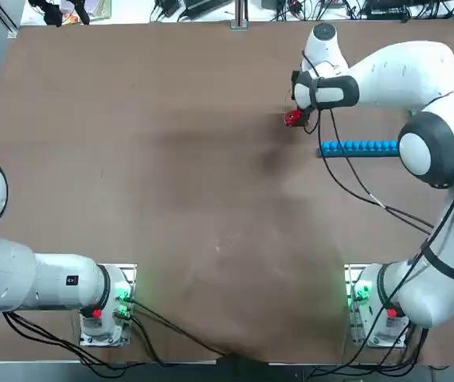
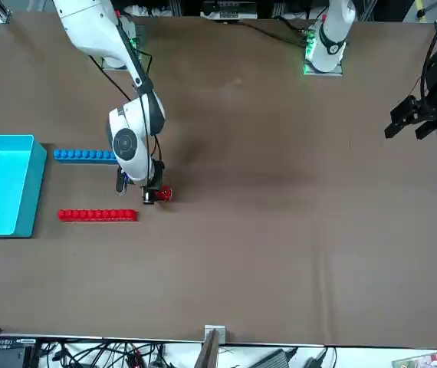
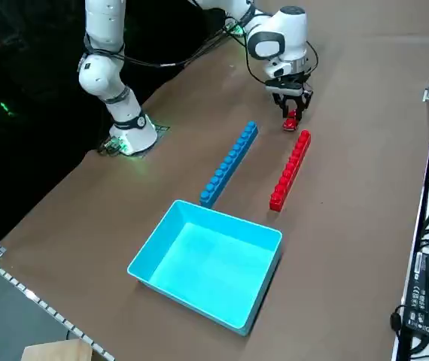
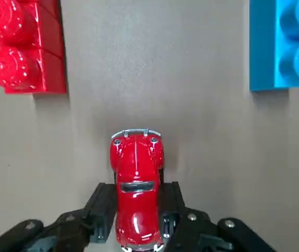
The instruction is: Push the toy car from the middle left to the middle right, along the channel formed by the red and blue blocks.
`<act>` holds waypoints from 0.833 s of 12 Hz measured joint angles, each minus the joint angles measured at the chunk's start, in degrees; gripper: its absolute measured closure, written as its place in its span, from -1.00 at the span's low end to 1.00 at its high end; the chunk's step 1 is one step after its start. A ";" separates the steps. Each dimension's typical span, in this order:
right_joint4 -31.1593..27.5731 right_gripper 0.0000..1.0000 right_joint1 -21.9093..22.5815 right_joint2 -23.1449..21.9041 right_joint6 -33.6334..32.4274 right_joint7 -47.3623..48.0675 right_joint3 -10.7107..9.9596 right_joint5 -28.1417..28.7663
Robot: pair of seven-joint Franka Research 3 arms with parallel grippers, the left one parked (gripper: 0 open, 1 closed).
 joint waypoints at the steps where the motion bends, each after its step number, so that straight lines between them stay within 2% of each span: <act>1: 0.01 0.07 0.10 0.03 0.10 0.24 0.00 0.00; 10: 0.48 0.05 0.98 0.44 0.49 0.65 0.02 0.00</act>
